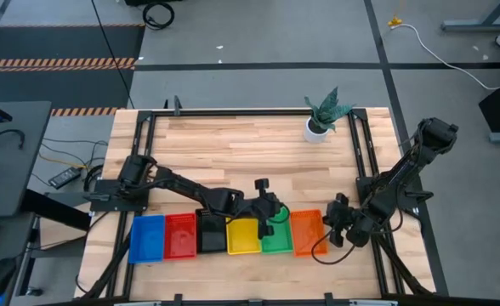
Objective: Stack baskets by color
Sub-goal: Adjust the colored bins
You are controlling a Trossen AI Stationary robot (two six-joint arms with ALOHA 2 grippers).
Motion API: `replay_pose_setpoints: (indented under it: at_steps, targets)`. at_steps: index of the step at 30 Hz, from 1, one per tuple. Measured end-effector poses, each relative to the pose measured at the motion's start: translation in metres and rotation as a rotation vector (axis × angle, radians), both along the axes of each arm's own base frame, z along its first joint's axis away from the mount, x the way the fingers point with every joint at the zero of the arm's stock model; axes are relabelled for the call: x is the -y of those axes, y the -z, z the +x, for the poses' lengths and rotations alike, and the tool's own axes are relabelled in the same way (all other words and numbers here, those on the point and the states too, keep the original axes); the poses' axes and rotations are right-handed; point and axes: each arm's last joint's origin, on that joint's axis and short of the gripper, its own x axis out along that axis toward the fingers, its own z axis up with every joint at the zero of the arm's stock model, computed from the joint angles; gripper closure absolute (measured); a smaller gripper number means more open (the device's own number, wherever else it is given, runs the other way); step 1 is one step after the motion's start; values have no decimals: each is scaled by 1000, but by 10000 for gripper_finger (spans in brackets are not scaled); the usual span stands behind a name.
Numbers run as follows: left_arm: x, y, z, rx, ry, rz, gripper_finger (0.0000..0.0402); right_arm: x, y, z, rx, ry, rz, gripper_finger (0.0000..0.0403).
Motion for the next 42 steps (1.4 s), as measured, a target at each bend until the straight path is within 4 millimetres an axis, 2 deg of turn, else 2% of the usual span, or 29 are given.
replay_pose_setpoints:
  at_steps: [9,14,26,29,32,34,38,42]
  targets:
    - [-1,8,-6,-83,-24,-66,394,5,0,-8,-59,47,24,400]
    - [0,10,-6,-102,-4,-126,398,2,0,-7,-80,16,69,400]
    - [11,9,-8,-107,61,-170,398,-2,-3,-4,-47,-43,69,400]
    - [12,5,-7,-55,-10,-150,398,1,-2,-5,-42,-15,29,400]
    - [3,-9,-1,7,-127,-140,399,6,0,-8,-45,44,-12,401]
    - [-11,-14,2,-25,-154,-148,399,7,1,-9,-62,57,-13,400]
    - [-37,9,3,-169,-185,-278,400,5,2,-10,-104,27,22,398]
    - [-35,22,5,-228,-123,-293,400,3,1,-11,-105,8,31,398]
